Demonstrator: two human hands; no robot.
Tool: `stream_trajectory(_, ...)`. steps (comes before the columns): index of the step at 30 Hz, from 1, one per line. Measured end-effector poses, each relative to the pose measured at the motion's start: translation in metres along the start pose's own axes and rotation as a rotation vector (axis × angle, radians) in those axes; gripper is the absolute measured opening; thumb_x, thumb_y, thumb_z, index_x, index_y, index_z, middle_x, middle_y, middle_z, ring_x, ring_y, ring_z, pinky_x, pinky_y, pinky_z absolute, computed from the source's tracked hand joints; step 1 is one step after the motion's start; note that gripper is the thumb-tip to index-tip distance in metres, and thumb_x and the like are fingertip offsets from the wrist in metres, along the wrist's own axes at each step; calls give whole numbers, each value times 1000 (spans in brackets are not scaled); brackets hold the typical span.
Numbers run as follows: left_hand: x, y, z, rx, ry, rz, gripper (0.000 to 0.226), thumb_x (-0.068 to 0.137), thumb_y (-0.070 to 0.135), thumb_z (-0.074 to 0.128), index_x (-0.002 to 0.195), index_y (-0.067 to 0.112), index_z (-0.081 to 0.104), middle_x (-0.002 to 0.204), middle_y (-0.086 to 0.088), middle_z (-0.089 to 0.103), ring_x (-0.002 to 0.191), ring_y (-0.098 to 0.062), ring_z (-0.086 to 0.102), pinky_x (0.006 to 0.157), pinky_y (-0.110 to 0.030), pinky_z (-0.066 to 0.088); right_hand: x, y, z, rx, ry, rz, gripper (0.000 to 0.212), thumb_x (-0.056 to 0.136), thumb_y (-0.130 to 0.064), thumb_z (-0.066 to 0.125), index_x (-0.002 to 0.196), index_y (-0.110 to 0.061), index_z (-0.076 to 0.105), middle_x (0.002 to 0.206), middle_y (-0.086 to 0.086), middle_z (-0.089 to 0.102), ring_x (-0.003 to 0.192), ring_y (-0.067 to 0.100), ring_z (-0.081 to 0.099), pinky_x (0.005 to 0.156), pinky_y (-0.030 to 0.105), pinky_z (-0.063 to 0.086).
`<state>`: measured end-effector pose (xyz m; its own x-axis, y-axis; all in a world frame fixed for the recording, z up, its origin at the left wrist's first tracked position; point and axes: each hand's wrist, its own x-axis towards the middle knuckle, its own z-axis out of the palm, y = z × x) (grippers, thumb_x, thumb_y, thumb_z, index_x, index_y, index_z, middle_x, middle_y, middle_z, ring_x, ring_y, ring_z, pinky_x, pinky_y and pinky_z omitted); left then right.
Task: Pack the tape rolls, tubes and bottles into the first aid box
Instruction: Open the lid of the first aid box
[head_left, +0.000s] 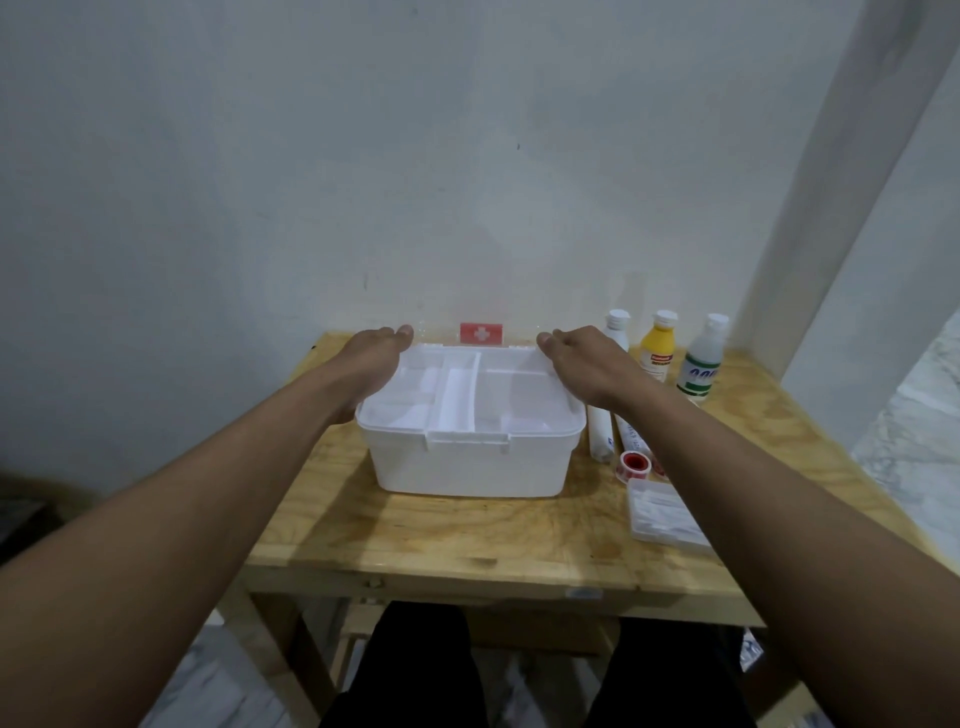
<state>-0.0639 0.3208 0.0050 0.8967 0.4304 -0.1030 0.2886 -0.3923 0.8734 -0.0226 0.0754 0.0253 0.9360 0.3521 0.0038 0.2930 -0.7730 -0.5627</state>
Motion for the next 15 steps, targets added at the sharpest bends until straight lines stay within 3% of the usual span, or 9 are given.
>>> stream_trajectory(5, -5, -1, -1, 35, -35, -1, 67, 102, 54, 40, 155, 15, 34, 161, -4, 34, 144, -29, 37, 118, -48, 31, 0, -2, -1, 114, -30, 6, 55, 106, -42, 35, 135, 0, 55, 146, 17, 51, 133, 34, 47, 105, 42, 36)
stream_trajectory(11, -13, -7, -7, 21, -86, 21, 74, 96, 62, 44, 155, 20, 33, 160, -2, 34, 143, -29, 38, 116, -51, 33, -13, 2, 2, 61, -66, -24, 68, 104, -49, 36, 159, -13, 22, 167, 1, 20, 152, 22, 21, 118, 39, 21)
stream_trajectory(15, -21, -15, -3, 27, -67, 71, 71, 99, 55, 46, 159, 21, 26, 165, 4, 23, 150, -22, 25, 121, -41, 22, -25, 1, 8, 14, -62, -45, 64, 107, -43, 32, 161, -12, 16, 167, 3, 16, 154, 20, 14, 119, 34, 16)
